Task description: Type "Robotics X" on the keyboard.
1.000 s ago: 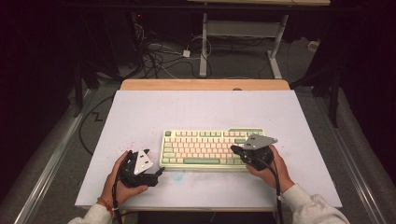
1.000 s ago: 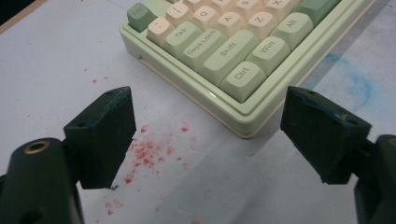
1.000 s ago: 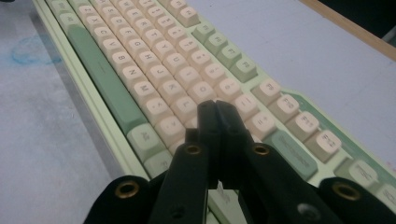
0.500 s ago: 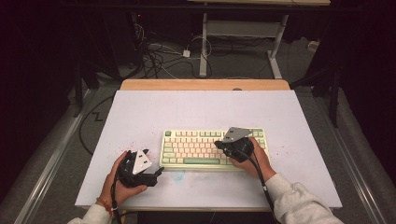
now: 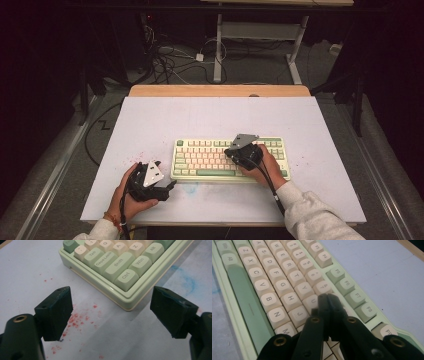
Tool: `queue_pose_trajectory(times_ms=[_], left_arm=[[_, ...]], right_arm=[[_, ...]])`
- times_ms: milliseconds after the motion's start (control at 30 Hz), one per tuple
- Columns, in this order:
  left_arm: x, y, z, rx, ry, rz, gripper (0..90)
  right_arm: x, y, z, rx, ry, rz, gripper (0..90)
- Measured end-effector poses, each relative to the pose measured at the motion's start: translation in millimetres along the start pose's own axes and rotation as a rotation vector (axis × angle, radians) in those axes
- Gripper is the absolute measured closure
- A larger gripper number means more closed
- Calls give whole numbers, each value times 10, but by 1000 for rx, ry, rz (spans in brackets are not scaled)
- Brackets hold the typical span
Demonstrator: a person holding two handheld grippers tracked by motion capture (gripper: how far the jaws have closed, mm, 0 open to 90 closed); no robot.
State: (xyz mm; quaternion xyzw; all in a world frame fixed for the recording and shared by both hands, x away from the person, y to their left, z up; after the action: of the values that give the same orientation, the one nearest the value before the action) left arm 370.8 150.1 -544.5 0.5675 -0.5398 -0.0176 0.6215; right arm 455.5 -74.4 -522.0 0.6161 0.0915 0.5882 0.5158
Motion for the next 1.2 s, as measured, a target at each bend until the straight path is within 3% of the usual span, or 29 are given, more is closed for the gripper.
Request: queue_pose_trajectory(times_ms=[300, 600, 933, 1200], left_arm=[[-4, 0, 0, 1, -2, -5, 173], [-8, -1, 1, 0, -4, -9, 173], [-19, -1, 0, 5, -12, -21, 173], [-16, 7, 0, 5, -4, -14, 173]], right_arm=[[-21, -5, -30, 11, 10, -40, 900], [57, 152, 22, 8, -37, 36, 898], [120, 359, 36, 3, -43, 118, 864], [120, 509, 35, 3, -37, 173, 766]])
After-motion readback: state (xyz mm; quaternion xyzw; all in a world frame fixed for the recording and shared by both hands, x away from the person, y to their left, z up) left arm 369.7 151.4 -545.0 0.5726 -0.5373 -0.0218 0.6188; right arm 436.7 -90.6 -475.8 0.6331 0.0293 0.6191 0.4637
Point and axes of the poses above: each handheld gripper's, and its own axes: y roughly backward along the jaws, x roughly out of its top, z roughly to its right, the point moved 10 cm from there along -y, roughly forward along the jaws, and after that the axes turned 5 degrees about -z, right-handed, at the moved point
